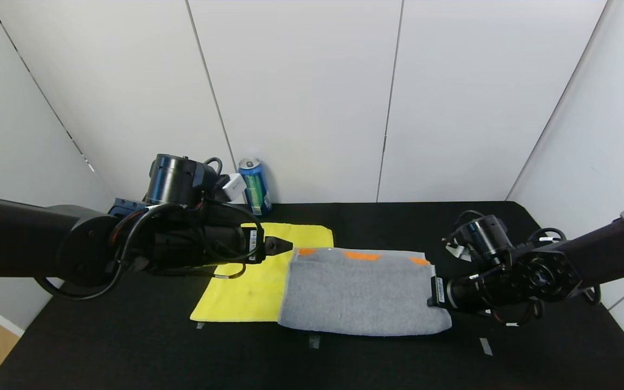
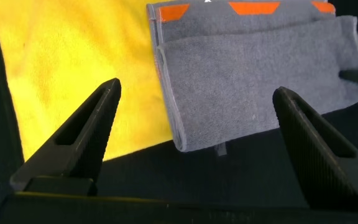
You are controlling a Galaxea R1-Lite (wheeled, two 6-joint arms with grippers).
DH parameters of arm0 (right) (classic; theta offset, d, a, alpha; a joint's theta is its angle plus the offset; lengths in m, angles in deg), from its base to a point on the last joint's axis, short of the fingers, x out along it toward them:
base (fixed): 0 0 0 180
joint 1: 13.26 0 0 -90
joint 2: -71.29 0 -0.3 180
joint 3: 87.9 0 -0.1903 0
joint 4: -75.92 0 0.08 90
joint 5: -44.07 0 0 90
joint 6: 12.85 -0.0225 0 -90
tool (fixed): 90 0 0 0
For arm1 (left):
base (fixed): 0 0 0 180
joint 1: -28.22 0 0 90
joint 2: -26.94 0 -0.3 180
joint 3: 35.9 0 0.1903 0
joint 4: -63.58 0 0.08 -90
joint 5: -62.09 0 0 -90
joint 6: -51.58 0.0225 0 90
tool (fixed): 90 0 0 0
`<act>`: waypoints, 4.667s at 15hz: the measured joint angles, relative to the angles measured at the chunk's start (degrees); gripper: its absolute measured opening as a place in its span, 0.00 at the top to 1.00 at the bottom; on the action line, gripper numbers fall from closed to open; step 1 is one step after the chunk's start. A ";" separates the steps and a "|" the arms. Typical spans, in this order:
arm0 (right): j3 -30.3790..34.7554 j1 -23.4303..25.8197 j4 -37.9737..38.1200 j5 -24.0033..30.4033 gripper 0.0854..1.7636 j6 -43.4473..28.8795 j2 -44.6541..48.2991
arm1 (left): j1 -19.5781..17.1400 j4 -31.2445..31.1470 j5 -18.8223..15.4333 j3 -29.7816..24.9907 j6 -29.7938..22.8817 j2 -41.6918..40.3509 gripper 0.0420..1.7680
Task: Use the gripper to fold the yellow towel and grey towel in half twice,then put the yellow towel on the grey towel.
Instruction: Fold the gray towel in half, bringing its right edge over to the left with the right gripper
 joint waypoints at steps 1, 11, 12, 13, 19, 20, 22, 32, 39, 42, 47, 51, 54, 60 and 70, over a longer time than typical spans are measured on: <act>0.01 0.91 0.07 0.15 0.97 0.06 0.96 | -0.02 0.00 0.00 0.00 0.01 0.00 0.03; -0.27 11.73 4.34 0.50 0.97 6.13 6.80 | -0.02 -0.07 -0.05 0.02 0.01 0.00 0.03; -0.29 13.15 4.41 0.59 0.97 6.88 6.97 | -0.06 -0.07 -0.05 0.02 0.01 0.00 0.03; -0.27 14.45 4.41 0.66 0.97 7.64 7.11 | -0.06 -0.07 -0.02 0.07 0.01 0.00 0.03; -0.55 21.08 4.45 2.91 0.97 10.08 7.19 | -0.11 -0.16 -0.05 0.11 0.01 0.00 0.03; -0.66 21.58 4.45 2.99 0.97 10.22 7.19 | -0.11 -0.16 -0.05 0.13 0.01 0.02 0.03; -0.73 21.49 4.41 3.01 0.97 10.29 7.30 | -0.11 -0.16 -0.05 0.13 0.01 0.11 0.03; -5.47 5.28 9.97 2.36 0.97 9.61 10.41 | -0.02 -0.10 0.00 0.07 0.09 0.44 0.03; -10.33 -5.03 12.11 0.99 0.97 8.63 7.24 | 0.00 -0.16 0.00 0.16 0.11 0.44 0.03; -10.89 -8.73 11.80 -1.69 0.97 7.78 4.11 | 0.00 -0.13 0.02 0.16 0.15 0.39 0.03; -13.67 -13.58 11.78 -2.01 0.97 5.53 -0.28 | -0.02 -0.13 0.02 0.22 0.20 0.38 0.03; -15.29 -14.93 11.81 -2.02 0.97 5.40 -2.62 | -0.02 -0.16 0.00 0.24 0.17 0.38 0.03; -15.82 -15.13 11.95 -2.01 0.97 5.42 -3.75 | 0.00 -0.16 0.00 0.22 0.17 0.38 0.03; -15.87 -15.73 11.97 -2.65 0.62 5.51 -4.19 | -0.02 -0.11 0.00 0.18 0.17 0.38 0.03; -15.74 -17.99 10.19 -5.77 0.20 5.72 -0.30 | 0.00 -0.07 0.02 0.13 0.17 0.13 0.03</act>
